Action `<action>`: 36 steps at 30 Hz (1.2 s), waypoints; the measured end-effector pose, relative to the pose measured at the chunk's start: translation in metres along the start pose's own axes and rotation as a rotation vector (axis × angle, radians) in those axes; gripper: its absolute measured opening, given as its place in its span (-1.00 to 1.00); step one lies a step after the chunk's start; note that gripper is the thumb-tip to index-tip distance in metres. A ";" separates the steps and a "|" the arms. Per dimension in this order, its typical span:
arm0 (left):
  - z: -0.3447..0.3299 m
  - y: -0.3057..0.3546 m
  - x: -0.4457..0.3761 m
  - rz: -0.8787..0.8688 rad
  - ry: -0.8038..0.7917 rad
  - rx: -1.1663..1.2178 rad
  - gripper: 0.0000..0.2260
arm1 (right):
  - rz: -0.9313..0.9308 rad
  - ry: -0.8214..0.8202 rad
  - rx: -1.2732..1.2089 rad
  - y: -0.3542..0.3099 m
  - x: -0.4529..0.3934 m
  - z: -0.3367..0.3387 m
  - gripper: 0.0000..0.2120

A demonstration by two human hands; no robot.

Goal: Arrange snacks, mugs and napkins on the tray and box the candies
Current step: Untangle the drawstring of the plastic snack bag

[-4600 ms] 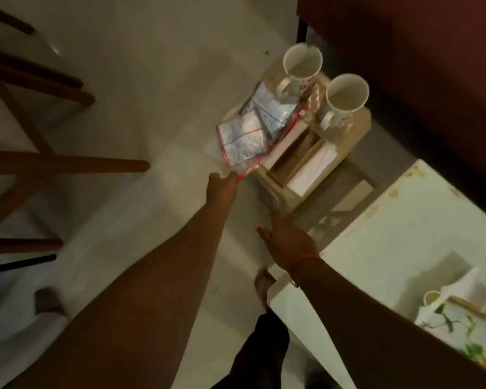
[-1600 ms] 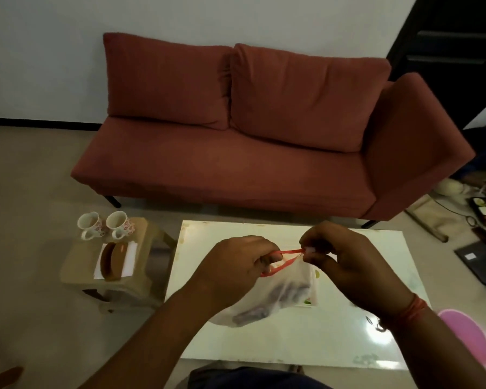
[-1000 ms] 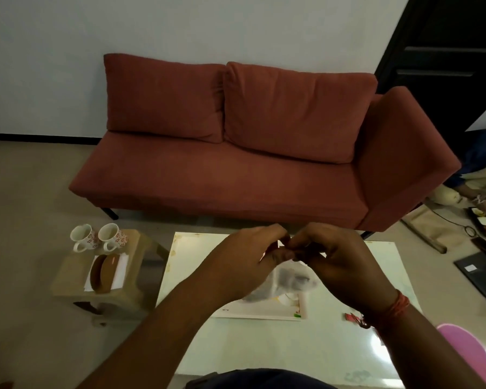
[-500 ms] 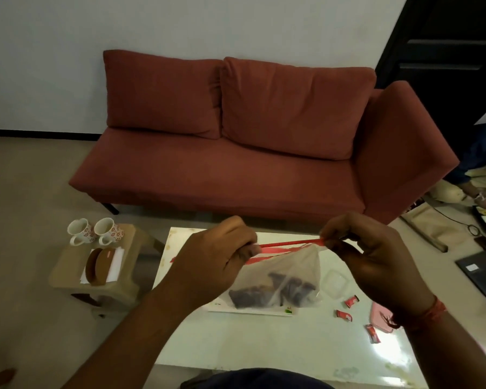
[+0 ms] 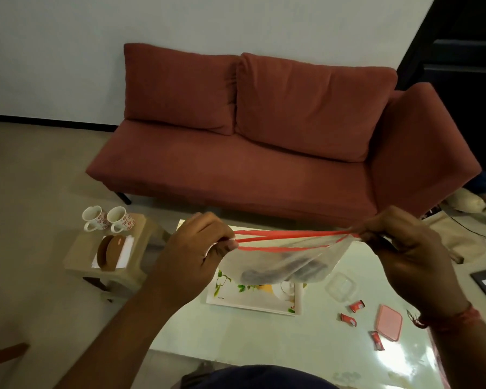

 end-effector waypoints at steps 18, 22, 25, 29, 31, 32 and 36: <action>0.015 -0.006 0.005 0.024 0.054 0.047 -0.81 | -0.052 -0.113 -0.020 -0.005 0.001 -0.025 -0.75; 0.020 -0.002 0.001 0.010 0.080 0.077 -0.75 | -0.117 -0.231 0.010 0.003 0.001 -0.048 -0.74; 0.031 -0.001 -0.005 -0.012 0.117 0.062 -0.77 | -0.162 -0.222 0.059 0.013 -0.002 -0.052 -0.73; 0.043 -0.010 -0.010 -0.011 0.098 0.045 -0.81 | -0.222 -0.140 0.096 0.025 -0.006 -0.040 -0.75; 0.041 -0.008 -0.013 -0.002 0.085 0.078 -0.73 | -0.209 -0.159 0.122 0.019 -0.011 -0.042 -0.75; 0.039 -0.006 -0.015 0.003 0.081 0.108 -0.70 | -0.186 -0.184 0.129 0.011 -0.013 -0.048 -0.77; 0.024 0.003 -0.024 0.025 0.064 0.202 -0.72 | -0.046 -0.339 0.070 -0.045 -0.015 -0.086 -0.81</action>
Point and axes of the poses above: each hand's wrist, its own x-axis away from the middle knuckle, its own z-axis out of the back of the hand, y = z × x, the point moved 10 cm from there along -x, towards the middle knuckle, and after that the axes turned 10 degrees about -z, right-handed, at the moved point
